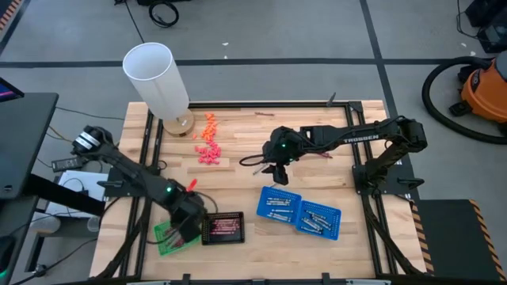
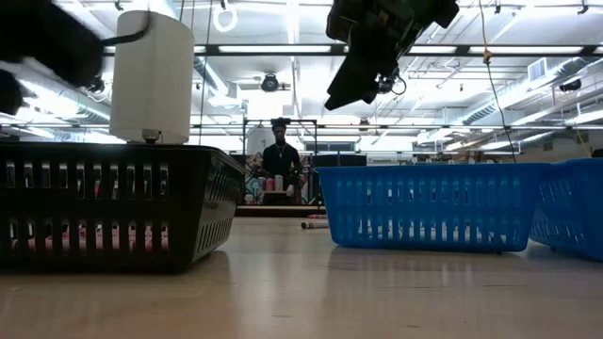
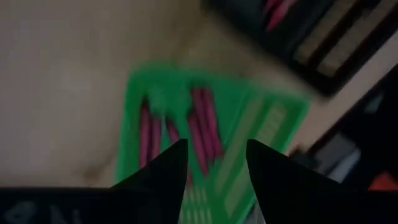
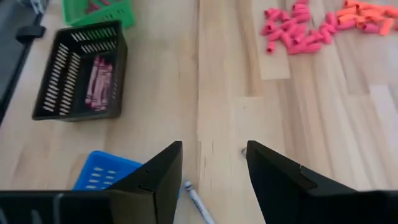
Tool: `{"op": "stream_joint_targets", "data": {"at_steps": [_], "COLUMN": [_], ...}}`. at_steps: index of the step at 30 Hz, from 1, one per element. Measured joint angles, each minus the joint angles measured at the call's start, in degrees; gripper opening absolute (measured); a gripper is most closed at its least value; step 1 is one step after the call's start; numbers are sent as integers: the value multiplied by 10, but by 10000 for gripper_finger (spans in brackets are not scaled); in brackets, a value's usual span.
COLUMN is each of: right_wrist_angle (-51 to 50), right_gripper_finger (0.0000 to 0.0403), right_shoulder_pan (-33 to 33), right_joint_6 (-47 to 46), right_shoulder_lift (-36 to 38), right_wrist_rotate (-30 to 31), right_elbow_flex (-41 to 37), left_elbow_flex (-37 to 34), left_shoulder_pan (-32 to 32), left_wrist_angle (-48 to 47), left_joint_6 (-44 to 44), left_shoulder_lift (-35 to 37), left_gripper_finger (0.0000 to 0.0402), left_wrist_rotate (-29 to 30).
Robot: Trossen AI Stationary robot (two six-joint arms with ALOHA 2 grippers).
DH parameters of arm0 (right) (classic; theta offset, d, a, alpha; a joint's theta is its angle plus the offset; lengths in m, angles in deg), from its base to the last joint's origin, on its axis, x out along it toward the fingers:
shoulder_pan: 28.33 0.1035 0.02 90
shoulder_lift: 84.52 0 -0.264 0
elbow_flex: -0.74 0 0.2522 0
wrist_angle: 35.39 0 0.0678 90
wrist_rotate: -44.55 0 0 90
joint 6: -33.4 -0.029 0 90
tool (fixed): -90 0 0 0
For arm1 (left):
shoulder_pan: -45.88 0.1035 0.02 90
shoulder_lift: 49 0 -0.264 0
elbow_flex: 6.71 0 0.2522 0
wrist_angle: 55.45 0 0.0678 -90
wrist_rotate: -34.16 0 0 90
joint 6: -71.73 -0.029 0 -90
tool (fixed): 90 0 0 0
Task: Sort crayons
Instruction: Put the black crayon into the right blue bin
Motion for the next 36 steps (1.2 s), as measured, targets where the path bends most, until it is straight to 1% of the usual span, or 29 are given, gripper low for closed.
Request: {"op": "stream_joint_targets", "data": {"at_steps": [4, 10, 14, 21, 25, 31, 34, 36], "right_wrist_angle": [-53, -150, -166, -184, -218, -295, -349, -373], "right_gripper_finger": [186, 186, 186, 186, 186, 186, 186, 186], "right_shoulder_pan": [-10, -47, -70, -92, -95, -98, -107, -114], "right_joint_6": [4, 23, 26, 34, 42, 52, 63, 67], "right_shoulder_lift": [7, 30, 43, 48, 51, 66, 88, 108], "right_wrist_rotate": [7, 30, 28, 24, 24, 32, 43, 52], "right_elbow_flex": [0, 0, 0, 0, 0, 0, 0, 0], "left_elbow_flex": [0, 0, 0, 1, 39, 148, 192, 209], "left_shoulder_pan": [39, 94, 144, 230, 264, 291, 308, 320], "left_wrist_angle": [47, 156, 191, 256, 251, 232, 243, 239], "left_joint_6": [-21, -43, -58, -103, -153, -281, -333, -358], "left_shoulder_lift": [7, 7, -3, -68, -124, -221, -259, -278], "left_gripper_finger": [176, 176, 176, 176, 176, 176, 176, 176], "left_wrist_rotate": [64, 144, 149, 143, 161, 243, 260, 265]}}
